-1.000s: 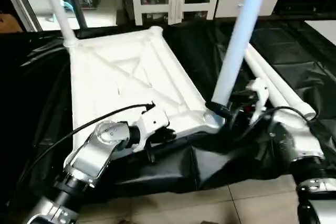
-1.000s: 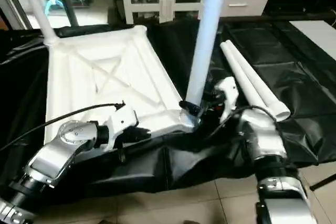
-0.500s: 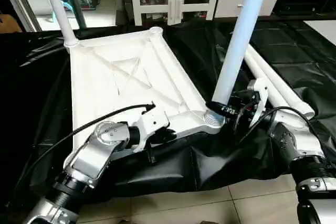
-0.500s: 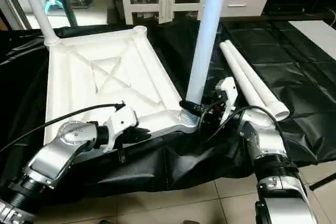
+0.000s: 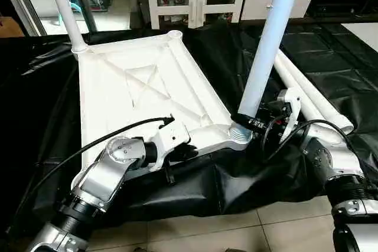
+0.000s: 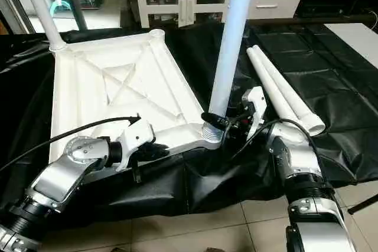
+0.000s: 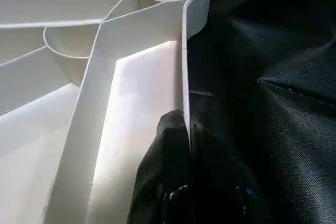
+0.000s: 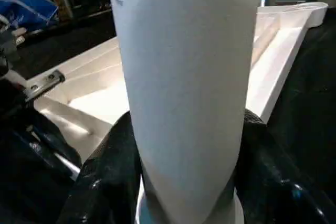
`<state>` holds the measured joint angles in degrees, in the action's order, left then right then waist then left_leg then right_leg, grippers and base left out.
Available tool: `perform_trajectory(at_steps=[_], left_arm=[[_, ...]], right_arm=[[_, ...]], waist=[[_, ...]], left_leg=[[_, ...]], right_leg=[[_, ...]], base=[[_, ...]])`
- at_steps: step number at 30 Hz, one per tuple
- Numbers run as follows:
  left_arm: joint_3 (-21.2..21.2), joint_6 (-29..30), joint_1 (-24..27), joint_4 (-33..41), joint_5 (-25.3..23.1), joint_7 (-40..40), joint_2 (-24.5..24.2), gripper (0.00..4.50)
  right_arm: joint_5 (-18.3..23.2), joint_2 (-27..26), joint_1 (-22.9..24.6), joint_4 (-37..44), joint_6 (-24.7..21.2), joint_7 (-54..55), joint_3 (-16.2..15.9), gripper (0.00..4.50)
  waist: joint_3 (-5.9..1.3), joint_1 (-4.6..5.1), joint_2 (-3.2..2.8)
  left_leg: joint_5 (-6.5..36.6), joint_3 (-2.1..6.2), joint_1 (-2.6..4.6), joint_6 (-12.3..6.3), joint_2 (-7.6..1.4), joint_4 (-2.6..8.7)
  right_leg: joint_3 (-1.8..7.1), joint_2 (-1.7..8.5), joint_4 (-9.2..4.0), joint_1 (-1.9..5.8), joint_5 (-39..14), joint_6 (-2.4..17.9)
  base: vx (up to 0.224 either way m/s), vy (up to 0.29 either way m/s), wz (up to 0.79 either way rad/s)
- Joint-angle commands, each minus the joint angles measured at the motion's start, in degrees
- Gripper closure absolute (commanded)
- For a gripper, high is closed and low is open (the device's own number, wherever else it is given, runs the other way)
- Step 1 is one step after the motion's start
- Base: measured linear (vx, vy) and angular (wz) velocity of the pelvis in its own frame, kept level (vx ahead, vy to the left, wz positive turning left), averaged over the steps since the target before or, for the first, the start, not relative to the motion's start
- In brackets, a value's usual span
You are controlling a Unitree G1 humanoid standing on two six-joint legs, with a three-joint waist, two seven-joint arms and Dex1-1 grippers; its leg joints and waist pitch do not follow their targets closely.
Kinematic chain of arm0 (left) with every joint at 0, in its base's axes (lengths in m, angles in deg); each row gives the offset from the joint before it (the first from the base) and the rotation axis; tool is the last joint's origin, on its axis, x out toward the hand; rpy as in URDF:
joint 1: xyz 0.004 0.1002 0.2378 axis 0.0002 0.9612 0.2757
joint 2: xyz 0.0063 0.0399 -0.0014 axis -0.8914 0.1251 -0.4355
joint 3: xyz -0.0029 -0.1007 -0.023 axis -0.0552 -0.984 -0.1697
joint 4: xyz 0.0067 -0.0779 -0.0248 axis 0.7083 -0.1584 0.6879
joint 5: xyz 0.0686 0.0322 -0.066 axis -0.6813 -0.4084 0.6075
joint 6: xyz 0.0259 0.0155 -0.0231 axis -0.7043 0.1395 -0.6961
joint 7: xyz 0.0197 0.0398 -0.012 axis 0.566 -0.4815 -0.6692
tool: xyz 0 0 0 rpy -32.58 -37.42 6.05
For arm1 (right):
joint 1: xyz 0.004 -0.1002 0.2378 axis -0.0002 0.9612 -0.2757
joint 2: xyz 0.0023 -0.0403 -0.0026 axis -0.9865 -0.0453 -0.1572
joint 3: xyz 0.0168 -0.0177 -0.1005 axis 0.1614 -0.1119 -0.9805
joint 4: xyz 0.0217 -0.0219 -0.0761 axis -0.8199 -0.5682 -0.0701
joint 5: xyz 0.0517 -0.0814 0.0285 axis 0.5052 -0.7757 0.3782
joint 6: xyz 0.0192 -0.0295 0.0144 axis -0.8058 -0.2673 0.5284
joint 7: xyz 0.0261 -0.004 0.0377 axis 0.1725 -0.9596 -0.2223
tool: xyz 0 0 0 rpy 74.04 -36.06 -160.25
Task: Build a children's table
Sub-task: Insert table leg to table base
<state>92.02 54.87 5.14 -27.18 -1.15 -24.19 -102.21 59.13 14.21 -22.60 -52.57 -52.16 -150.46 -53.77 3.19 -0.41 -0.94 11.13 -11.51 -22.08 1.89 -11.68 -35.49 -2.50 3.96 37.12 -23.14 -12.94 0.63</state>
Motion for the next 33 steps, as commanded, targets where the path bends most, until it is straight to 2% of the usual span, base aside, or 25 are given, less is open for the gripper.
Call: perform_trajectory(at_steps=[1, 6, 8, 11, 15, 17, 21, 22, 23, 24, 25, 27, 28, 29, 30, 32, 33], left_arm=[[1.5, -0.28, 1.05, -0.28, -0.68, 0.17, 0.07, 4.5], [1.63, -0.47, 0.98, -0.56, -0.99, -0.02, 0.05, 4.5], [1.72, -0.58, 0.97, -0.67, -1.18, -0.09, -0.04, 4.5], [1.83, -0.74, 1.0, -0.78, -1.34, -0.13, -0.18, 4.5], [1.9, -0.85, 1.02, -0.85, -1.44, -0.15, -0.26, 4.5], [1.91, -0.94, 0.96, -0.98, -1.46, -0.15, -0.27, 4.5], [1.87, -1.09, 0.83, -1.18, -1.56, -0.13, -0.28, 4.5], [1.85, -1.17, 0.78, -1.26, -1.62, -0.11, -0.29, 4.5], [1.85, -1.18, 0.78, -1.27, -1.62, -0.11, -0.29, 4.5], [1.87, -1.22, 0.74, -1.31, -1.71, -0.13, -0.36, 4.5], [1.88, -1.21, 0.73, -1.3, -1.73, -0.15, -0.39, 4.5], [1.92, -1.1, 0.82, -1.19, -1.74, -0.16, -0.53, 4.5], [1.92, -1.06, 0.96, -1.11, -1.71, -0.15, -0.6, 4.5], [1.92, -1.06, 0.96, -1.11, -1.71, -0.15, -0.6, 4.5], [1.99, -1.07, 1.09, -1.06, -1.76, -0.14, -0.67, 4.5], [2.07, -1.05, 1.28, -0.93, -1.79, -0.14, -0.69, 4.5], [2.11, -1.06, 1.31, -0.93, -1.82, -0.18, -0.66, 4.5]], right_arm=[[2.4, -0.4, -1.76, -2.41, -3.1, 3.64, 2.81, 2.55], [3.95, -1.43, -2.98, -4.93, -5.73, 8.35, 5.59, 2.55], [4.38, -1.76, -3.09, -5.13, -6.57, 9.05, 6.38, 2.56], [5.52, -2.15, -3.44, -5.51, -8.04, 10.06, 7.74, 2.6], [6.06, -2.22, -3.9, -6.29, -8.89, 11.02, 8.47, 2.61], [4.99, -2.15, -3.63, -6.09, -8.34, 11.06, 7.71, 2.61], [3.41, -2.0, -3.08, -5.53, -7.06, 10.51, 6.1, 2.61], [1.43, -1.67, -2.43, -4.84, -5.0, 9.87, 4.34, 2.61], [1.19, -1.63, -2.33, -4.74, -4.75, 9.76, 4.12, 2.61], [-1.15, -1.35, -1.31, -3.49, -1.58, 8.63, 2.05, 2.61], [-1.39, -1.37, -1.14, -3.19, -1.0, 8.45, 1.86, 2.61], [2.73, -2.79, -1.79, -2.39, -4.44, 9.92, 5.31, 2.61], [5.14, -3.47, -2.4, -2.45, -6.71, 11.25, 7.5, 2.61], [5.14, -3.47, -2.4, -2.45, -6.71, 11.25, 7.5, 2.61], [7.05, -3.93, -2.97, -2.78, -8.45, 12.53, 9.36, 2.61], [8.16, -4.0, -3.19, -3.4, -10.11, 13.28, 10.41, 2.61], [8.04, -3.92, -3.14, -3.74, -10.02, 13.48, 10.42, 2.62]], waist=[[-4.5, -0.23, 1.03], [-4.33, -0.16, 0.96], [-4.49, -0.26, 0.85], [-4.59, -0.28, 0.88], [-4.58, -0.35, 0.83], [-4.52, -0.35, 0.8], [-4.53, -0.36, 0.73], [-4.57, -0.41, 0.72], [-4.55, -0.37, 0.73], [-4.5, -0.44, 0.64], [-4.46, -0.42, 0.73], [-4.45, -0.38, 0.71], [-4.48, -0.42, 0.36], [-4.47, -0.31, 0.46], [-4.5, -0.32, 0.48], [-4.54, -0.33, 0.39], [-4.57, -0.31, 0.6]], left_leg=[[1.66, 0.76, 0.76, -7.24, -1.57, 2.94], [2.96, 0.74, 0.77, -6.07, -1.58, 3.02], [2.75, 0.74, 0.87, -5.53, -1.61, 3.01], [1.07, 0.75, 0.74, -6.08, -1.51, 2.94], [1.48, 0.7, 0.76, -6.04, -1.53, 2.92], [2.11, 0.72, 0.85, -5.37, -1.6, 2.98], [2.11, 0.7, 0.86, -5.16, -1.6, 2.96], [1.93, 0.73, 0.83, -5.11, -1.6, 2.92], [1.9, 0.69, 0.86, -5.08, -1.59, 2.92], [2.28, 0.71, 0.86, -5.03, -1.6, 2.93], [2.54, 0.69, 0.83, -4.93, -1.57, 2.96], [2.5, 0.71, 0.88, -5.04, -1.55, 3.01], [2.37, 0.79, 0.87, -5.2, -1.54, 3.04], [2.22, 0.75, 0.9, -5.22, -1.5, 3.06], [2.2, 0.8, 0.91, -5.19, -1.55, 3.11], [2.29, 0.8, 0.92, -4.99, -1.55, 3.11], [2.33, 0.79, 0.89, -4.89, -1.59, 3.11]], right_leg=[[2.16, 3.28, -3.72, 3.31, 4.23, 17.15], [2.23, 3.21, -3.94, 3.22, 2.05, 16.93], [2.28, 3.18, -3.87, 3.31, 2.66, 17.05], [2.24, 3.12, -3.52, 3.39, 5.76, 17.26], [2.17, 3.14, -3.62, 3.37, 5.23, 17.31], [2.18, 3.16, -3.73, 3.34, 3.86, 17.11], [2.19, 3.15, -3.69, 3.32, 4.25, 17.13], [2.15, 3.14, -3.62, 3.32, 4.43, 17.03], [2.16, 3.14, -3.64, 3.27, 4.56, 17.02], [2.16, 3.2, -3.69, 3.27, 4.23, 16.99], [2.23, 3.17, -3.74, 3.32, 4.04, 16.7], [2.29, 3.13, -3.74, 3.35, 4.24, 16.7], [2.3, 3.12, -3.69, 3.38, 4.71, 16.99], [2.31, 2.98, -3.72, 3.36, 5.03, 17.0], [2.31, 3.01, -3.66, 3.39, 5.37, 17.21], [2.22, 3.02, -3.69, 3.43, 5.48, 17.33], [2.21, 3.03, -3.66, 3.43, 5.49, 17.39]], base=[[0.0, 0.0, 0.0], [0.0, 0.0, 0.0], [0.0, 0.0, 0.0], [0.0, 0.0, 0.0], [0.0, 0.0, 0.0], [0.0, 0.0, 0.0], [0.0, 0.0, 0.0], [0.0, 0.0, 0.0], [0.0, 0.0, 0.0], [0.0, 0.0, 0.0], [0.0, 0.0, 0.0], [0.0, 0.0, 0.0], [0.0, 0.0, 0.0], [0.0, 0.0, 0.0], [0.0, 0.0, 0.0], [0.0, 0.0, 0.0], [0.0, 0.0, 0.0]])
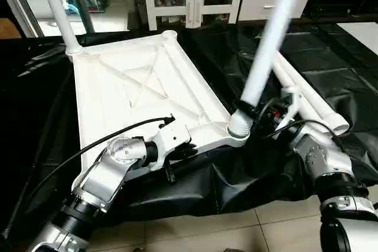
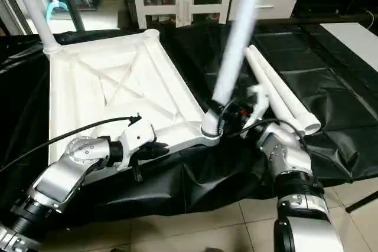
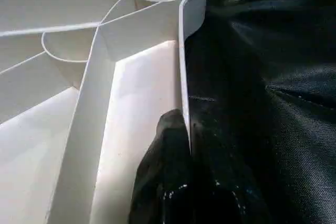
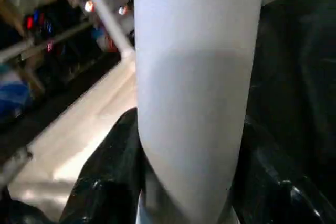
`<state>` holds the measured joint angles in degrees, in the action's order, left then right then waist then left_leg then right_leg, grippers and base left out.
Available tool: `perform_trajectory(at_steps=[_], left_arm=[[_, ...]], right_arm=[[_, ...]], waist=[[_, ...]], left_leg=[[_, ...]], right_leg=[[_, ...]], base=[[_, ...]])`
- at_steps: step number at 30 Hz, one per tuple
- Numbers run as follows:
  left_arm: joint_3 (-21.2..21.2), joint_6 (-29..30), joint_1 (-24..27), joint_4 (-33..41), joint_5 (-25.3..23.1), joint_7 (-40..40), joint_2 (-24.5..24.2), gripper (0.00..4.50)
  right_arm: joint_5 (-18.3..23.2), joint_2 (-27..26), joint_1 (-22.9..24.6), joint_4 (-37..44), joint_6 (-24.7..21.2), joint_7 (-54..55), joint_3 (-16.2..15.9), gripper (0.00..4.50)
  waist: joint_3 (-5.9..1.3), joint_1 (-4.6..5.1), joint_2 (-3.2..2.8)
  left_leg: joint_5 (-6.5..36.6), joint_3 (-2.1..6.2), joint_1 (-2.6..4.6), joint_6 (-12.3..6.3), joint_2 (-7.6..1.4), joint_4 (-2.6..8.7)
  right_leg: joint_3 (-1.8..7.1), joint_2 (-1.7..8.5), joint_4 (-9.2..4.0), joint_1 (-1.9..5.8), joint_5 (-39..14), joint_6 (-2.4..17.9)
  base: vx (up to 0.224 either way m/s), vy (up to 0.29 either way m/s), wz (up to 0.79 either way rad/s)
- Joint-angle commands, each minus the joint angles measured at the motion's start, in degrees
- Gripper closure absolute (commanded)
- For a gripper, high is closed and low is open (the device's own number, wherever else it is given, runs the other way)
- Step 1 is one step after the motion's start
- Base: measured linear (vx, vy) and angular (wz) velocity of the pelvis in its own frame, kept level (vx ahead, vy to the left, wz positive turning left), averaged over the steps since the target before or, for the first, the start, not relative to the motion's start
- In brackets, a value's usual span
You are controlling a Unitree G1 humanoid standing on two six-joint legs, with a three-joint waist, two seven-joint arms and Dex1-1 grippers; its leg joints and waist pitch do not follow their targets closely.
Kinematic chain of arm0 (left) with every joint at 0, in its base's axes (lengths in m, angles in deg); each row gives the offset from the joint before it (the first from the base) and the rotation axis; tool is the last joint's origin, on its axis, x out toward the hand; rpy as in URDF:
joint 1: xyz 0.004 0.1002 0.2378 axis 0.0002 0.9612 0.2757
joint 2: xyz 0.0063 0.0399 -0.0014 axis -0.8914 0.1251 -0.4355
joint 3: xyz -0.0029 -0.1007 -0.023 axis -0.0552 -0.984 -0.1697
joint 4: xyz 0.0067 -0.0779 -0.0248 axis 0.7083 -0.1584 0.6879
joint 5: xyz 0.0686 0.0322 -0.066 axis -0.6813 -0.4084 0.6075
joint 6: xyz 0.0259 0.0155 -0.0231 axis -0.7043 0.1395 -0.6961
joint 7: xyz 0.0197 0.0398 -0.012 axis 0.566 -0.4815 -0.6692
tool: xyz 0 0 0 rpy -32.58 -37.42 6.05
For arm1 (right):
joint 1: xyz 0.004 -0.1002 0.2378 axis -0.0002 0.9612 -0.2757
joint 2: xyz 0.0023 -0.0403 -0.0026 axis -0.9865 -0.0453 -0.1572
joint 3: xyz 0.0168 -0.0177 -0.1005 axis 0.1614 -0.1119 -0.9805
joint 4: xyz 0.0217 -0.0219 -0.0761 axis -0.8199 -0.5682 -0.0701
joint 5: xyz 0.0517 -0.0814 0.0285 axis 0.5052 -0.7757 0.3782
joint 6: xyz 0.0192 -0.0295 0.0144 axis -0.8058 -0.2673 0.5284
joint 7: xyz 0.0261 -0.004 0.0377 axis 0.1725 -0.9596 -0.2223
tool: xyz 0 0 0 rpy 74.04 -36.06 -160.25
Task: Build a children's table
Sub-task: Insert table leg to table base
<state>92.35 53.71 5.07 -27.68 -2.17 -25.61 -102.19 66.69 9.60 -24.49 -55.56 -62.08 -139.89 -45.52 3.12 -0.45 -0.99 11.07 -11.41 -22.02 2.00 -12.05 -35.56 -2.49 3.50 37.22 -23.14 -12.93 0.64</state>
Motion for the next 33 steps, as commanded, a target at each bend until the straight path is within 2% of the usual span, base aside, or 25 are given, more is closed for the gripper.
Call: perform_trajectory(at_steps=[1, 3, 4, 6, 10, 11, 13, 14, 15, 16, 17, 18, 20, 21, 23, 28, 29, 31, 32, 33], left_arm=[[1.96, 0.07, 1.36, -0.5, -0.95, 1.1, -0.52, 4.5], [2.03, 0.05, 1.29, -0.58, -1.01, 1.03, -0.43, 4.5], [2.0, 0.07, 1.01, -0.93, -1.02, 0.47, 0.2, 4.5], [1.97, -0.01, 0.86, -1.16, -1.07, 0.17, 0.45, 4.5], [2.0, -0.26, 0.64, -1.68, -1.18, -0.23, 0.78, 4.5], [1.98, -0.46, 0.42, -2.06, -1.15, -0.26, 0.91, 4.5], [1.95, -0.49, 0.27, -2.2, -1.11, -0.23, 0.97, 4.5], [1.93, -0.67, 0.09, -2.53, -1.08, -0.19, 1.03, 4.5], [1.93, -0.77, -0.02, -2.76, -1.08, -0.14, 1.05, 4.5], [2.02, -1.0, -0.09, -2.95, -1.23, -0.01, 0.95, 4.5], [2.04, -1.16, -0.21, -3.13, -1.34, 0.11, 0.88, 4.5], [1.95, -1.23, -0.38, -3.31, -1.39, 0.24, 0.83, 4.5], [1.75, -1.41, -0.73, -3.73, -1.53, 0.49, 0.68, 4.5], [1.71, -1.48, -0.71, -3.77, -1.56, 0.54, 0.64, 4.5], [1.62, -1.56, -0.7, -3.8, -1.52, 0.65, 0.56, 4.5], [1.55, -1.88, -0.88, -4.2, -1.49, 0.63, 0.58, 4.5], [1.55, -1.92, -0.96, -4.29, -1.49, 0.61, 0.62, 4.5], [1.47, -1.99, -1.03, -4.41, -1.47, 0.54, 0.71, 4.5], [1.45, -2.05, -1.09, -4.54, -1.5, 0.49, 0.79, 4.5], [1.43, -2.09, -1.12, -4.61, -1.54, 0.46, 0.84, 4.5]], right_arm=[[-0.87, 1.15, -0.78, -1.71, 0.88, 3.25, 1.3, 2.62], [-1.86, 1.4, -0.43, -2.01, 1.87, 3.19, 0.49, 2.62], [-3.96, 1.84, 0.8, -1.67, 3.63, 2.2, -1.5, 2.62], [-5.15, 1.92, 1.35, -1.21, 4.58, 1.63, -2.59, 2.62], [-6.48, 1.84, 1.68, -0.77, 5.27, 1.41, -3.36, 2.62], [-6.55, 1.42, 1.78, -0.23, 5.24, 1.43, -3.57, 2.62], [-6.53, 1.25, 1.8, -0.09, 5.31, 1.44, -3.65, 2.62], [-6.37, 1.0, 1.81, -0.15, 5.57, 1.51, -3.6, 2.62], [-6.29, 0.87, 1.81, -0.21, 5.74, 1.59, -3.55, 2.62], [-6.16, 0.77, 1.9, -0.22, 5.98, 1.65, -3.61, 2.62], [-6.08, 0.66, 1.95, -0.39, 6.31, 1.73, -3.63, 2.62], [-6.13, 0.56, 2.01, -0.55, 6.7, 1.77, -3.65, 2.62], [-6.4, 0.41, 2.01, -1.14, 7.46, 1.78, -3.57, 2.62], [-6.46, 0.35, 2.05, -1.16, 7.54, 1.8, -3.54, 2.62], [-6.6, 0.26, 2.05, -1.19, 7.64, 1.8, -3.45, 2.62], [-6.72, 0.4, 1.75, -1.23, 7.7, 1.7, -3.41, 2.62], [-6.72, 0.45, 1.67, -1.29, 7.73, 1.68, -3.44, 2.62], [-6.82, 0.59, 1.58, -1.39, 7.83, 1.49, -3.64, 2.62], [-6.89, 0.69, 1.51, -1.56, 7.96, 1.43, -3.72, 2.62], [-6.95, 0.78, 1.47, -1.68, 8.09, 1.37, -3.82, 2.62]], waist=[[-4.49, -0.27, 0.93], [-4.41, -0.33, 0.73], [-4.47, -0.28, 1.16], [-4.38, -0.31, 0.97], [-4.36, -0.28, 0.96], [-4.34, -0.5, -0.34], [-4.4, -0.21, 0.49], [-4.39, -0.23, 0.04], [-4.43, -0.26, 0.11], [-4.55, -0.3, -0.33], [-4.53, -0.27, -0.19], [-4.6, -0.38, -0.51], [-4.65, -0.32, -0.35], [-4.64, -0.39, -0.75], [-4.68, -0.27, -0.57], [-4.69, -0.27, -0.63], [-4.72, -0.22, -0.37], [-4.69, -0.25, -0.5], [-4.68, -0.2, -0.25], [-4.65, -0.23, -0.32]], left_leg=[[2.45, 0.61, 0.82, -4.95, -1.24, 3.15], [2.55, 0.62, 0.84, -4.88, -1.23, 3.16], [2.6, 0.53, 0.84, -4.86, -1.25, 3.1], [2.56, 0.56, 0.86, -4.86, -1.25, 3.14], [3.26, 0.56, 0.92, -4.51, -1.21, 3.18], [3.64, 0.76, 0.97, -4.22, -1.18, 3.19], [3.92, 0.66, 0.86, -4.22, -1.11, 3.24], [4.73, 0.67, 0.9, -4.21, -1.07, 3.24], [4.98, 0.67, 0.88, -4.13, -1.05, 3.22], [4.99, 0.79, 0.9, -3.88, -1.09, 3.25], [5.01, 0.8, 0.88, -3.89, -1.11, 3.27], [4.96, 0.87, 0.85, -3.89, -1.08, 3.25], [5.25, 0.82, 0.84, -3.93, -1.06, 3.25], [5.26, 0.92, 0.87, -3.87, -1.08, 3.28], [5.65, 0.87, 0.88, -3.8, -1.09, 3.29], [5.84, 0.88, 0.87, -3.84, -1.09, 3.33], [5.81, 0.84, 0.88, -3.85, -1.12, 3.33], [5.81, 0.85, 0.88, -3.85, -1.11, 3.34], [5.95, 0.82, 0.87, -3.87, -1.14, 3.36], [6.04, 0.84, 0.85, -3.84, -1.13, 3.37]], right_leg=[[2.19, 3.52, -3.77, 3.4, 5.3, 17.4], [2.2, 3.6, -3.8, 3.34, 4.51, 17.18], [2.23, 3.65, -3.79, 3.37, 4.04, 17.01], [2.22, 3.63, -3.9, 3.29, 3.46, 16.82], [2.29, 3.62, -4.03, 3.3, 2.63, 16.36], [2.27, 3.73, -3.99, 3.24, 2.39, 16.45], [2.23, 3.41, -4.08, 3.35, 3.45, 16.49], [2.24, 3.53, -4.3, 3.3, 2.79, 16.42], [2.24, 3.51, -4.31, 3.33, 2.48, 16.36], [2.17, 3.51, -4.26, 3.38, 2.65, 16.3], [2.17, 3.49, -4.25, 3.37, 2.96, 16.36], [2.14, 3.54, -4.15, 3.42, 3.36, 16.45], [2.13, 3.49, -4.2, 3.42, 3.4, 16.44], [2.09, 3.53, -4.18, 3.39, 3.39, 16.51], [2.06, 3.46, -4.23, 3.39, 3.35, 16.55], [2.05, 3.48, -4.32, 3.36, 2.92, 16.43], [2.07, 3.45, -4.32, 3.38, 2.94, 16.4], [2.08, 3.48, -4.3, 3.33, 2.94, 16.43], [2.08, 3.49, -4.36, 3.34, 2.53, 16.34], [2.1, 3.52, -4.34, 3.35, 2.25, 16.33]], base=[[0.0, 0.0, 0.0], [0.0, 0.0, 0.0], [0.0, 0.0, 0.0], [0.0, 0.0, 0.0], [0.0, 0.0, 0.0], [0.0, 0.0, 0.0], [0.0, 0.0, 0.0], [0.0, 0.0, 0.0], [0.0, 0.0, 0.0], [0.0, 0.0, 0.0], [0.0, 0.0, 0.0], [0.0, 0.0, 0.0], [0.0, 0.0, 0.0], [0.0, 0.0, 0.0], [0.0, 0.0, 0.0], [0.0, 0.0, 0.0], [0.0, 0.0, 0.0], [0.0, 0.0, 0.0], [0.0, 0.0, 0.0], [0.0, 0.0, 0.0]])
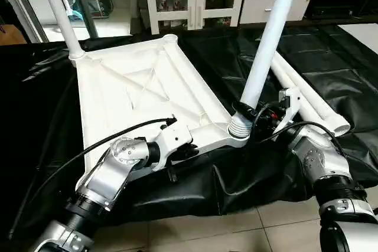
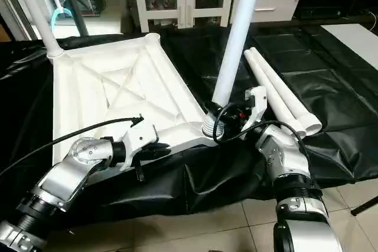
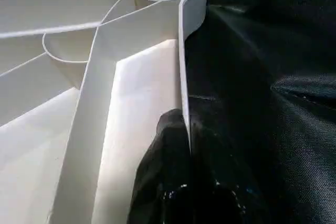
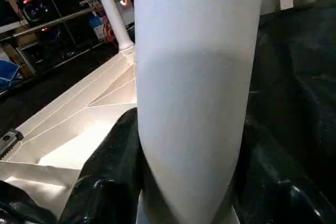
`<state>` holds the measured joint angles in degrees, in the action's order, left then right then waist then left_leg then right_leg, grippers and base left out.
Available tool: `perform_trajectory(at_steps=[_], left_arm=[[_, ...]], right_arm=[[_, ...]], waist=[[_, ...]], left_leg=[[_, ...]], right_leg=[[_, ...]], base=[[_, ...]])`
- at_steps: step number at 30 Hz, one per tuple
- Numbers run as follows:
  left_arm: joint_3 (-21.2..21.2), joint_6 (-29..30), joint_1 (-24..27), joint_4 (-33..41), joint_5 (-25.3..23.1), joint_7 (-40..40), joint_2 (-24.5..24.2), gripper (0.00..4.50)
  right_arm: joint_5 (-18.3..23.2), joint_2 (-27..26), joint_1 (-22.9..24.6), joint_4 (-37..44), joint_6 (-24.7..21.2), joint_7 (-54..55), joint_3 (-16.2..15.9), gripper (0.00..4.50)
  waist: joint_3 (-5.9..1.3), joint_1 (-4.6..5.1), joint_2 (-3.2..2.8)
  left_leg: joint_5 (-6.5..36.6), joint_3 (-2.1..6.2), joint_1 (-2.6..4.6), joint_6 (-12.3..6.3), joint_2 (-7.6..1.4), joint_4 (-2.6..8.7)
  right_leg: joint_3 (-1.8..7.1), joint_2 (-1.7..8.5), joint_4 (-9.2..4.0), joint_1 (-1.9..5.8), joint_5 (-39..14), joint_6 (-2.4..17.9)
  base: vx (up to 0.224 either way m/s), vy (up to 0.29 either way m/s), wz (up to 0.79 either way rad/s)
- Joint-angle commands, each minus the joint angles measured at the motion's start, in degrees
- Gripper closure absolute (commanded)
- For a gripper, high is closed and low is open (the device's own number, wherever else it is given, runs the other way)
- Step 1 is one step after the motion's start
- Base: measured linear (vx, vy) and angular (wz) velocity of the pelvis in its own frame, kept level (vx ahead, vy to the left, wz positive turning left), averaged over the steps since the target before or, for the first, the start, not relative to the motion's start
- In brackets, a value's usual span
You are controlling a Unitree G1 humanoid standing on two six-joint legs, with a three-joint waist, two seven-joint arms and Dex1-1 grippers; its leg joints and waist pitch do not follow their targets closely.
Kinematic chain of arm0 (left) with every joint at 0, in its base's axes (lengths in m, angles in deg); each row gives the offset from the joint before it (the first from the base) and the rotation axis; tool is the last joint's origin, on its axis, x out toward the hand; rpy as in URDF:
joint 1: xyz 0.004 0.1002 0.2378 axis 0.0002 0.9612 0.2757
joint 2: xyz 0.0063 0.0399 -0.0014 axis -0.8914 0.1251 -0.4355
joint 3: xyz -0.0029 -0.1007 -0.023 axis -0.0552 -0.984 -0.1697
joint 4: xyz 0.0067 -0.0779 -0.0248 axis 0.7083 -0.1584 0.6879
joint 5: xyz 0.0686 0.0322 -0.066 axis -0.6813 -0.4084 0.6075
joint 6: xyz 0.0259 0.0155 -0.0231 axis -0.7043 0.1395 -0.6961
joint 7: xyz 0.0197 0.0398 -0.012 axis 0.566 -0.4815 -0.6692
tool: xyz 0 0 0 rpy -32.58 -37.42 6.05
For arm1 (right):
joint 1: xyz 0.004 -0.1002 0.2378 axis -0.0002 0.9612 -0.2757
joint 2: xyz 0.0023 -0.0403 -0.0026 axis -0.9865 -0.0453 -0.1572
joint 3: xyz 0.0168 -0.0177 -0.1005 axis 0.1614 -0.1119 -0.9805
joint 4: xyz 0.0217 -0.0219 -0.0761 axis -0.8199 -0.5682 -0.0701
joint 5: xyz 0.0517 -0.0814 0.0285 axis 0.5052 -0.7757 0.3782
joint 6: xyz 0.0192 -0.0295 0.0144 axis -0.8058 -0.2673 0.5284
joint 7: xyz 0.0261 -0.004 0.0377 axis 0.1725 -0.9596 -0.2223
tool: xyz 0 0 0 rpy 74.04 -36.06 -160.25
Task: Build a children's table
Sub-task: Insert table leg to table base
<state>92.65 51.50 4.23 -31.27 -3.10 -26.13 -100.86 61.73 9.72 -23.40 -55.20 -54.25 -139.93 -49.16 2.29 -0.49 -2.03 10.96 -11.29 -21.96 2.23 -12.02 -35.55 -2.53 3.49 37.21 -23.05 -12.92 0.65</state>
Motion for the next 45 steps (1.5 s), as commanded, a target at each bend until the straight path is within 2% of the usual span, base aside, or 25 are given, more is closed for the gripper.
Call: perform_trajectory(at_steps=[1, 4, 5, 10, 13, 14, 15, 18, 21, 23, 25, 26, 27, 30, 31, 32, 34, 35, 39, 41, 42, 43, 44, 45], left_arm=[[1.05, 0.09, -0.3, -1.09, -0.6, 0.92, -0.41, 4.5], [0.96, 0.06, -0.24, -1.11, -0.58, 0.89, -0.47, 4.5], [0.95, -0.03, -0.25, -1.18, -0.63, 0.88, -0.52, 4.5], [0.76, -0.18, -0.61, -1.59, -0.62, 0.87, -0.54, 4.5], [0.58, -0.34, -0.82, -1.91, -0.63, 1.02, -0.8, 4.5], [0.52, -0.4, -0.9, -2.04, -0.6, 1.15, -0.94, 4.5], [0.5, -0.52, -1.05, -2.29, -0.64, 1.3, -1.09, 4.5], [0.59, -0.91, -1.59, -2.9, -0.82, 1.82, -1.54, 4.5], [0.53, -0.94, -1.79, -2.85, -0.8, 2.17, -1.9, 4.5], [0.54, -0.65, -1.55, -2.17, -0.76, 2.5, -2.37, 4.5], [0.81, 0.38, -0.55, -0.23, -0.54, 2.79, -2.59, 4.5], [0.84, 0.45, -0.42, -0.08, -0.51, 2.8, -2.57, 4.5], [0.93, 0.52, -0.17, 0.17, -0.53, 2.75, -2.57, 4.5], [1.04, 0.71, 0.72, 0.62, -0.46, 2.36, -2.41, 4.5], [1.32, 0.98, 1.34, 1.27, -0.41, 2.33, -2.43, 4.5], [1.33, 0.99, 1.36, 1.29, -0.4, 2.33, -2.43, 4.5], [1.49, 1.11, 1.57, 1.49, -0.36, 2.37, -2.43, 4.5], [1.69, 1.12, 1.61, 1.51, -0.39, 2.43, -2.42, 4.5], [1.85, 1.22, 1.18, 1.29, -0.52, 2.34, -2.22, 4.5], [1.81, 1.23, 0.79, 1.12, -0.65, 2.29, -2.06, 4.5], [1.81, 1.23, 0.79, 1.12, -0.65, 2.29, -2.06, 4.5], [1.74, 1.23, 0.82, 1.2, -0.71, 2.31, -2.07, 4.5], [1.76, 1.2, 0.85, 1.23, -0.76, 2.31, -2.09, 4.5], [1.76, 1.2, 0.85, 1.23, -0.76, 2.3, -2.09, 4.5]], right_arm=[[-2.03, 0.73, 0.29, -2.21, 0.38, 1.36, -0.21, 2.62], [-2.05, 0.7, 0.11, -2.38, 0.52, 1.4, -0.19, 2.62], [-2.05, 0.66, -0.06, -2.47, 0.6, 1.48, -0.15, 2.62], [-2.26, 0.54, -0.58, -2.81, 1.01, 1.72, -0.21, 2.62], [-2.32, 0.35, -0.94, -3.08, 1.28, 1.95, -0.28, 2.62], [-2.35, 0.23, -1.12, -3.16, 1.48, 2.04, -0.31, 2.62], [-2.35, 0.1, -1.4, -3.38, 1.8, 2.24, -0.23, 2.62], [-2.62, -0.09, -2.42, -4.17, 3.29, 3.12, 0.0, 2.62], [-4.44, 0.14, -2.6, -4.18, 5.78, 3.64, -1.16, 2.62], [-5.52, 0.21, -2.45, -4.15, 6.93, 3.49, -2.07, 2.62], [-2.44, -0.35, -2.81, -4.83, 4.36, 3.81, 0.67, 2.62], [-2.01, -0.42, -2.87, -4.93, 3.98, 3.84, 1.06, 2.62], [-1.19, -0.5, -2.9, -4.87, 2.95, 3.8, 1.67, 2.62], [0.04, -0.31, -2.51, -4.41, 0.53, 2.51, 1.97, 2.62], [-2.14, 0.8, -1.4, -3.58, 2.59, 0.83, -0.3, 2.62], [-2.26, 0.85, -1.34, -3.54, 2.69, 0.75, -0.42, 2.62], [-4.49, 1.65, -0.03, -2.55, 4.68, -1.47, -2.98, 2.62], [-4.44, 1.81, 1.0, -1.55, 3.84, -3.55, -3.93, 2.62], [-4.87, 1.74, 1.75, -1.49, 3.52, -2.87, -3.96, 2.62], [-7.72, 2.3, 2.38, -2.88, 7.12, -0.66, -5.12, 2.62], [-7.72, 2.3, 2.38, -2.88, 7.12, -0.66, -5.12, 2.62], [-11.27, 3.19, 3.17, -3.7, 12.14, 0.04, -7.35, 2.62], [-12.45, 3.45, 3.85, -3.79, 14.53, 0.09, -8.28, 2.62], [-12.5, 3.46, 3.88, -3.8, 14.63, 0.09, -8.32, 2.62]], waist=[[-3.84, -0.17, 0.72], [-3.82, -0.18, 0.62], [-3.8, -0.13, 0.79], [-3.78, -0.2, 0.77], [-3.76, -0.16, 0.65], [-3.78, -0.18, 0.23], [-3.78, -0.2, 0.07], [-3.8, -0.17, 0.03], [-3.81, -0.23, -0.01], [-3.82, -0.1, 0.13], [-3.83, 0.0, 1.22], [-3.83, -0.1, 0.93], [-3.87, -0.07, 1.19], [-3.91, -0.14, 0.92], [-3.73, -0.06, 1.12], [-3.76, -0.11, 1.05], [-3.76, -0.13, 0.97], [-3.7, -0.21, 1.15], [-3.8, -0.28, 1.1], [-3.75, -0.33, 1.14], [-3.75, -0.33, 1.14], [-3.78, -0.35, 1.07], [-3.75, -0.28, 1.11], [-3.69, -0.27, 1.18]], left_leg=[[6.13, 0.71, 0.8, -4.04, -1.15, 3.35], [5.82, 0.72, 0.77, -4.11, -1.16, 3.36], [5.82, 0.67, 0.72, -4.22, -1.1, 3.34], [6.14, 0.67, 0.79, -4.09, -1.15, 3.37], [6.06, 0.7, 0.77, -4.08, -1.15, 3.4], [6.24, 0.75, 0.84, -3.92, -1.17, 3.42], [6.38, 0.77, 0.87, -3.81, -1.17, 3.42], [7.09, 0.79, 0.84, -3.4, -1.09, 3.47], [7.49, 0.84, 0.86, -3.01, -1.19, 3.51], [7.01, 0.81, 0.72, -3.39, -1.08, 3.48], [6.52, 0.71, 0.61, -4.04, -1.13, 3.5], [6.25, 0.77, 0.61, -4.17, -1.12, 3.49], [5.77, 0.74, 0.6, -4.47, -1.13, 3.48], [3.83, 0.7, 0.59, -5.4, -1.2, 3.37], [3.71, 0.65, 0.51, -5.63, -1.2, 3.38], [3.84, 0.66, 0.56, -5.66, -1.23, 3.37], [3.87, 0.61, 0.62, -5.7, -1.2, 3.3], [4.03, 0.57, 0.66, -5.78, -1.23, 3.31], [3.77, 0.62, 0.72, -5.89, -1.24, 3.37], [4.1, 0.61, 0.71, -5.4, -1.29, 3.39], [4.1, 0.61, 0.71, -5.4, -1.29, 3.39], [4.39, 0.61, 0.77, -5.13, -1.3, 3.39], [4.62, 0.58, 0.75, -4.97, -1.24, 3.38], [4.84, 0.6, 0.75, -4.94, -1.28, 3.46]], right_leg=[[2.15, 3.55, -4.38, 3.25, 1.78, 16.16], [2.16, 3.55, -4.36, 3.21, 2.04, 16.11], [2.17, 3.5, -4.37, 3.24, 2.17, 16.1], [2.16, 3.58, -4.48, 3.16, 1.03, 15.98], [2.15, 3.53, -4.48, 3.13, 1.25, 15.99], [2.1, 3.52, -4.47, 3.11, 1.47, 16.04], [2.09, 3.52, -4.45, 3.07, 1.66, 16.14], [2.08, 3.5, -4.49, 3.14, 1.98, 16.42], [2.05, 3.63, -4.45, 3.13, 1.92, 16.5], [2.07, 3.59, -4.36, 3.26, 2.92, 16.61], [2.14, 3.55, -4.37, 3.38, 2.92, 16.56], [2.19, 3.65, -4.18, 3.44, 2.91, 16.63], [2.2, 3.63, -4.24, 3.45, 2.96, 16.59], [2.15, 3.57, -4.01, 3.34, 4.73, 16.68], [2.14, 3.57, -4.05, 3.26, 4.85, 16.63], [2.11, 3.6, -4.06, 3.25, 4.6, 16.62], [2.12, 3.58, -4.09, 3.21, 4.27, 16.4], [2.12, 3.54, -4.18, 3.2, 4.15, 16.1], [2.14, 3.52, -4.16, 3.23, 3.68, 15.98], [2.11, 3.61, -4.22, 3.12, 3.07, 15.88], [2.11, 3.61, -4.22, 3.12, 3.07, 15.88], [2.11, 3.63, -4.27, 3.08, 2.66, 15.83], [2.15, 3.59, -4.3, 3.1, 2.62, 15.77], [2.16, 3.61, -4.36, 3.09, 2.35, 15.72]], base=[[0.0, 0.0, 0.0], [0.0, 0.0, 0.0], [0.0, 0.0, 0.0], [0.0, 0.0, 0.0], [0.0, 0.0, 0.0], [0.0, 0.0, 0.0], [0.0, 0.0, 0.0], [0.0, 0.0, 0.0], [0.0, 0.0, 0.0], [0.0, 0.0, 0.0], [0.0, 0.0, 0.0], [0.0, 0.0, 0.0], [0.0, 0.0, 0.0], [0.0, 0.0, 0.0], [0.0, 0.0, 0.0], [0.0, 0.0, 0.0], [0.0, 0.0, 0.0], [0.0, 0.0, 0.0], [0.0, 0.0, 0.0], [0.0, 0.0, 0.0], [0.0, 0.0, 0.0], [0.0, 0.0, 0.0], [0.0, 0.0, 0.0], [0.0, 0.0, 0.0]])
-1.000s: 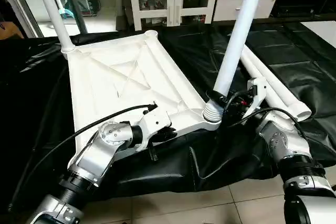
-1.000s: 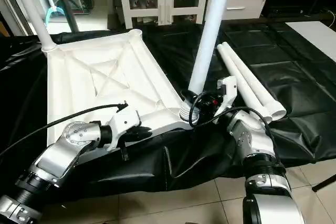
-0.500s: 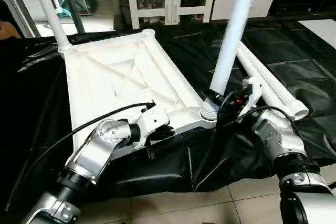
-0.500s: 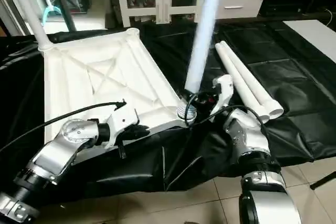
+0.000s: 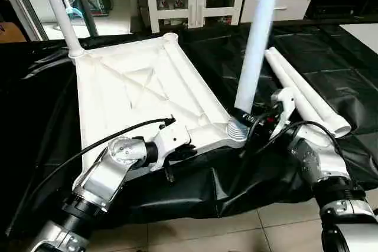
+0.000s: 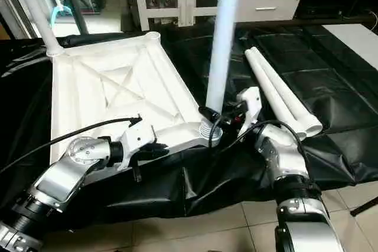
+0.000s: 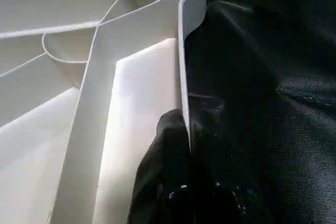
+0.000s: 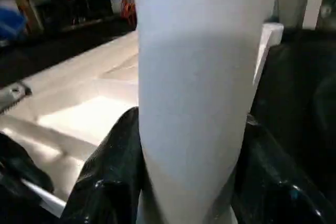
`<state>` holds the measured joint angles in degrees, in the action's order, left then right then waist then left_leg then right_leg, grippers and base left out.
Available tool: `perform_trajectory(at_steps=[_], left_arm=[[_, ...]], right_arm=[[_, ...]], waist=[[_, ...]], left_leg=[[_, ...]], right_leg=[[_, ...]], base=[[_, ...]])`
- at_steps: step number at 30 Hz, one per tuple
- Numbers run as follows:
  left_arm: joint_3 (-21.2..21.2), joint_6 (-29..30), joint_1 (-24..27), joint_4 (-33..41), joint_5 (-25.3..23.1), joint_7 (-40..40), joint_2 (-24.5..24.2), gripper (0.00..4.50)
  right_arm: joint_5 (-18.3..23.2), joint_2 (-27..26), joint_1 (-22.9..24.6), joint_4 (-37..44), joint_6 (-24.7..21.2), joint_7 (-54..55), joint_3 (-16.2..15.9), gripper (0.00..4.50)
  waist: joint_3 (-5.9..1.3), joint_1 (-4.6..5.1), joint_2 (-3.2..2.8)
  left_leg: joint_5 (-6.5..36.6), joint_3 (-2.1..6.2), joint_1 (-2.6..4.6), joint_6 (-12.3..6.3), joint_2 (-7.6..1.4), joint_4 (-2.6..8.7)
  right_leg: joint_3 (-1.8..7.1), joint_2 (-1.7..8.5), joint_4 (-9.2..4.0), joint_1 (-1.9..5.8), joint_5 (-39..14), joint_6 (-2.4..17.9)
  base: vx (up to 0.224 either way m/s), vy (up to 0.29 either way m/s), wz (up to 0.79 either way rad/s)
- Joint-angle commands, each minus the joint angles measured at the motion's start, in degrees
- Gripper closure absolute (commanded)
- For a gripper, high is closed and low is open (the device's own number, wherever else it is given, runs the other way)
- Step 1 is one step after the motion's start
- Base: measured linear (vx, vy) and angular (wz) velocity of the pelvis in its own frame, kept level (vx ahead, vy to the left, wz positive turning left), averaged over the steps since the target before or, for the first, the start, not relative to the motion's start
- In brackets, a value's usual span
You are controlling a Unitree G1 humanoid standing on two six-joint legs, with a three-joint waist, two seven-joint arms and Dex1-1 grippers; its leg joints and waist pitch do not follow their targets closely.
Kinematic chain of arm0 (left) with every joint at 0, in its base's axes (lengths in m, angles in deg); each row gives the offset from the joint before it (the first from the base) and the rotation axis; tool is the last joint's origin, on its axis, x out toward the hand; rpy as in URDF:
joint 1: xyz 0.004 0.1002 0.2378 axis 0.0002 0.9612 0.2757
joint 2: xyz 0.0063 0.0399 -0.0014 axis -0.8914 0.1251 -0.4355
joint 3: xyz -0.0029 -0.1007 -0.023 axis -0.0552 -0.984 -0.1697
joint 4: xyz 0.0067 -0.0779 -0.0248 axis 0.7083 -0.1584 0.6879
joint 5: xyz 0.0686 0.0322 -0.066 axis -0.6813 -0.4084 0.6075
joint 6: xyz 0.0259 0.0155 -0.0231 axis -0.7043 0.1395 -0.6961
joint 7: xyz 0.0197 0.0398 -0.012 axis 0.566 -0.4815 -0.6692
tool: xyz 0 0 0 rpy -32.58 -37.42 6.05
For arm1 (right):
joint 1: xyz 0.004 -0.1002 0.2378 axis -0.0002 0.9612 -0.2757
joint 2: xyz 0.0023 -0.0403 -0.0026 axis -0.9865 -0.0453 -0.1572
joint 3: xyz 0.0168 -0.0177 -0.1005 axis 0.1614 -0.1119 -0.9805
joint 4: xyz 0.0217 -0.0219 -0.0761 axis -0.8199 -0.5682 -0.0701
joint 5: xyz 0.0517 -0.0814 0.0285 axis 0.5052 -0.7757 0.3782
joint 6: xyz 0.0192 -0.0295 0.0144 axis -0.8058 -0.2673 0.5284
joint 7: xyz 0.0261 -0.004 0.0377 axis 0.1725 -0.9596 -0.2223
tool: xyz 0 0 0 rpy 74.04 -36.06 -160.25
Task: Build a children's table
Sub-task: Insert table leg to table base
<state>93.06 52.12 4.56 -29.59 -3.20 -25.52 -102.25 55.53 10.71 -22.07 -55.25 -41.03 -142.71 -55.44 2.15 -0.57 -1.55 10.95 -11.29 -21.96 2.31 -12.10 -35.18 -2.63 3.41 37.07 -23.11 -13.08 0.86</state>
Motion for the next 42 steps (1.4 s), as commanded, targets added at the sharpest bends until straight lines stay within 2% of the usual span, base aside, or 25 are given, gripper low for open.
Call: perform_trajectory(at_steps=[1, 2, 3, 6, 7, 8, 9, 11, 13, 16, 17, 19, 22, 24, 25, 26, 27, 29, 30, 31, 33, 35, 40, 42], left_arm=[[1.37, 0.57, 0.54, -0.42, -0.7, 1.68, -0.71, 4.5], [1.4, 0.59, 0.6, -0.35, -0.73, 1.6, -0.67, 4.5], [1.45, 0.68, 0.7, -0.16, -0.71, 1.46, -0.65, 4.5], [1.51, 0.81, 0.88, 0.17, -0.68, 1.19, -0.56, 4.5], [1.52, 0.82, 0.99, 0.25, -0.71, 1.03, -0.49, 4.5], [1.52, 0.82, 1.0, 0.26, -0.71, 1.01, -0.48, 4.5], [1.51, 0.92, 1.04, 0.36, -0.68, 0.86, -0.39, 4.5], [1.47, 1.01, 1.08, 0.44, -0.63, 0.74, -0.33, 4.5], [1.43, 1.05, 1.12, 0.45, -0.6, 0.7, -0.31, 4.5], [1.52, 0.93, 1.2, 0.4, -0.63, 0.62, -0.41, 4.5], [1.53, 0.89, 1.09, 0.29, -0.61, 0.65, -0.44, 4.5], [1.51, 0.8, 0.87, 0.07, -0.6, 0.74, -0.43, 4.5], [1.57, 0.7, 0.55, -0.2, -0.64, 0.78, -0.32, 4.5], [1.63, 0.66, 0.38, -0.34, -0.66, 0.83, -0.25, 4.5], [1.66, 0.67, 0.28, -0.39, -0.66, 0.85, -0.19, 4.5], [1.66, 0.67, 0.28, -0.39, -0.66, 0.85, -0.19, 4.5], [1.71, 0.66, 0.16, -0.43, -0.66, 0.87, -0.15, 4.5], [1.71, 0.66, 0.11, -0.46, -0.64, 0.89, -0.16, 4.5], [1.72, 0.65, 0.15, -0.43, -0.67, 0.89, -0.18, 4.5], [1.74, 0.63, 0.21, -0.39, -0.72, 0.91, -0.26, 4.5], [1.75, 0.62, 0.24, -0.37, -0.75, 0.91, -0.28, 4.5], [1.71, 0.59, 0.2, -0.43, -0.79, 0.92, -0.33, 4.5], [1.76, 0.52, 0.13, -0.51, -0.9, 0.79, -0.56, 4.5], [1.84, 0.48, 0.12, -0.5, -0.89, 0.75, -0.7, 4.5]], right_arm=[[-6.96, 2.61, 3.03, -3.76, 2.93, 2.88, -2.61, 2.62], [-6.89, 2.32, 3.64, -3.59, 3.94, 3.38, -2.45, 2.62], [-6.41, 1.54, 4.76, -2.93, 4.82, 3.61, -1.84, 2.62], [-6.5, 0.3, 6.85, -2.1, 8.2, 4.63, -1.16, 2.62], [-5.96, -0.85, 8.2, -2.13, 11.8, 5.25, -0.29, 2.62], [-5.77, -1.04, 8.34, -2.19, 12.2, 5.44, -0.05, 2.62], [-2.78, -2.79, 9.17, -2.89, 12.79, 7.14, 2.63, 2.62], [0.68, -4.18, 9.69, -3.95, 10.97, 8.62, 5.27, 2.62], [2.18, -4.66, 10.02, -4.29, 9.86, 9.05, 6.37, 2.62], [7.47, -6.06, 10.07, -4.93, 4.52, 10.89, 10.32, 2.62], [9.13, -6.38, 9.71, -5.44, 1.7, 11.39, 11.55, 2.62], [10.82, -6.54, 9.2, -6.3, -2.97, 11.08, 12.52, 2.62], [10.71, -5.6, 8.63, -7.59, -7.82, 9.7, 11.56, 2.62], [9.81, -4.73, 8.38, -8.61, -10.01, 9.55, 10.51, 2.62], [8.64, -4.13, 8.35, -9.21, -9.33, 9.05, 9.53, 2.62], [8.64, -4.13, 8.35, -9.21, -9.33, 9.05, 9.53, 2.62], [5.93, -2.91, 8.43, -9.68, -7.56, 8.76, 7.44, 2.62], [4.6, -2.41, 8.41, -9.82, -6.57, 8.87, 6.57, 2.62], [2.19, -1.61, 8.46, -9.89, -4.63, 9.05, 4.89, 2.62], [-1.76, -0.42, 8.62, -10.08, -1.37, 8.9, 1.91, 2.62], [-3.22, 0.02, 8.72, -10.09, -0.32, 8.68, 0.7, 2.62], [-5.26, 0.55, 8.89, -10.28, 1.55, 8.28, -1.07, 2.62], [-6.52, 0.99, 9.53, -10.67, 4.09, 7.76, -3.2, 2.62], [-8.33, 1.47, 10.42, -10.95, 6.8, 7.04, -5.25, 2.62]], waist=[[-3.53, -0.14, 0.68], [-3.5, -0.04, 1.0], [-3.51, -0.08, 0.85], [-3.57, 0.02, 1.15], [-3.62, 0.01, 1.13], [-3.55, 0.05, 1.13], [-3.59, 0.08, 1.38], [-3.63, 0.11, 1.38], [-3.61, 0.1, 1.31], [-3.58, 0.11, 1.24], [-3.56, 0.03, 0.85], [-3.6, 0.25, 0.85], [-3.33, 0.42, 0.91], [-3.08, 0.48, 1.05], [-2.91, 0.45, 1.12], [-2.91, 0.45, 1.12], [-2.89, 0.36, 1.15], [-2.93, 0.35, 1.14], [-3.02, 0.36, 1.09], [-3.01, 0.38, 1.19], [-3.07, 0.39, 1.16], [-3.11, 0.54, 1.48], [-3.05, 0.55, 1.51], [-3.03, 0.51, 1.56]], left_leg=[[5.43, 0.6, 0.78, -4.74, -1.19, 3.12], [5.8, 0.59, 0.8, -4.42, -1.23, 3.17], [6.12, 0.62, 0.83, -4.33, -1.2, 3.24], [6.59, 0.69, 0.9, -4.12, -1.37, 3.41], [7.81, 0.69, 1.08, -3.81, -1.45, 3.48], [8.14, 0.69, 1.04, -3.72, -1.43, 3.54], [8.66, 0.66, 1.08, -3.67, -1.42, 3.59], [8.68, 0.71, 1.03, -3.76, -1.37, 3.66], [8.46, 0.74, 0.94, -4.05, -1.38, 3.66], [8.6, 0.83, 0.94, -3.99, -1.42, 3.82], [8.58, 0.89, 0.98, -3.77, -1.44, 3.87], [8.77, 0.86, 1.06, -3.32, -1.34, 3.92], [10.09, 0.91, 1.1, -2.46, -1.36, 4.12], [12.49, 0.86, 1.25, -1.31, -1.28, 4.22], [14.13, 0.87, 1.5, -0.39, -1.32, 4.35], [14.13, 0.87, 1.5, -0.39, -1.32, 4.35], [14.31, 0.91, 1.63, 0.01, -1.34, 4.43], [13.89, 0.91, 1.69, 0.07, -1.39, 4.53], [13.52, 0.97, 1.71, 0.2, -1.4, 4.59], [13.3, 0.93, 1.79, 0.22, -1.41, 4.62], [13.03, 0.89, 1.85, 0.1, -1.37, 4.65], [12.63, 0.91, 1.65, -0.3, -1.35, 4.71], [14.42, 0.94, 1.89, -0.3, -1.48, 4.97], [15.16, 0.95, 1.89, -0.17, -1.51, 5.01]], right_leg=[[2.25, 3.65, -4.29, 3.11, 1.9, 15.34], [2.25, 3.57, -4.38, 3.05, 1.49, 15.11], [2.35, 3.6, -4.4, 3.13, 1.4, 14.9], [2.34, 3.54, -4.36, 3.03, 2.25, 14.82], [2.39, 3.64, -4.47, 2.91, 1.51, 14.75], [2.39, 3.6, -4.52, 2.88, 1.33, 14.75], [2.44, 3.57, -4.59, 2.94, 1.22, 14.73], [2.47, 3.57, -4.55, 3.04, 1.52, 14.79], [2.48, 3.57, -4.55, 3.07, 1.68, 14.91], [2.45, 3.62, -4.59, 3.12, 0.92, 14.75], [2.39, 3.63, -4.59, 3.08, 0.91, 14.75], [2.37, 3.46, -4.64, 3.1, 1.04, 15.09], [2.3, 3.54, -4.96, 3.06, -1.01, 14.84], [2.32, 3.66, -5.45, 2.98, -5.54, 14.14], [2.41, 3.83, -5.9, 2.8, -9.39, 13.29], [2.41, 3.83, -5.9, 2.8, -9.39, 13.29], [2.43, 3.89, -6.09, 2.77, -10.85, 12.73], [2.44, 3.86, -6.11, 2.75, -10.42, 12.6], [2.38, 3.85, -6.03, 2.8, -9.7, 12.66], [2.34, 3.72, -6.0, 2.77, -8.9, 12.74], [2.35, 3.69, -5.98, 2.84, -7.78, 12.96], [2.35, 3.66, -5.88, 3.04, -6.14, 13.07], [2.38, 3.62, -6.12, 2.93, -7.14, 13.19], [2.41, 3.7, -6.23, 2.89, -8.09, 12.99]], base=[[0.0, 0.0, 0.0], [0.0, 0.0, 0.0], [0.0, 0.0, 0.0], [0.0, 0.0, 0.0], [0.0, 0.0, 0.0], [0.0, 0.0, 0.0], [0.0, 0.0, 0.0], [0.0, 0.0, 0.0], [0.0, 0.0, 0.0], [0.0, 0.0, 0.0], [0.0, 0.0, 0.0], [0.0, 0.0, 0.0], [0.0, 0.0, 0.0], [0.0, 0.0, 0.0], [0.0, 0.0, 0.0], [0.0, 0.0, 0.0], [0.0, 0.0, 0.0], [0.0, 0.0, 0.0], [0.0, 0.0, 0.0], [0.0, 0.0, 0.0], [0.0, 0.0, 0.0], [0.0, 0.0, 0.0], [0.0, 0.0, 0.0], [0.0, 0.0, 0.0]])
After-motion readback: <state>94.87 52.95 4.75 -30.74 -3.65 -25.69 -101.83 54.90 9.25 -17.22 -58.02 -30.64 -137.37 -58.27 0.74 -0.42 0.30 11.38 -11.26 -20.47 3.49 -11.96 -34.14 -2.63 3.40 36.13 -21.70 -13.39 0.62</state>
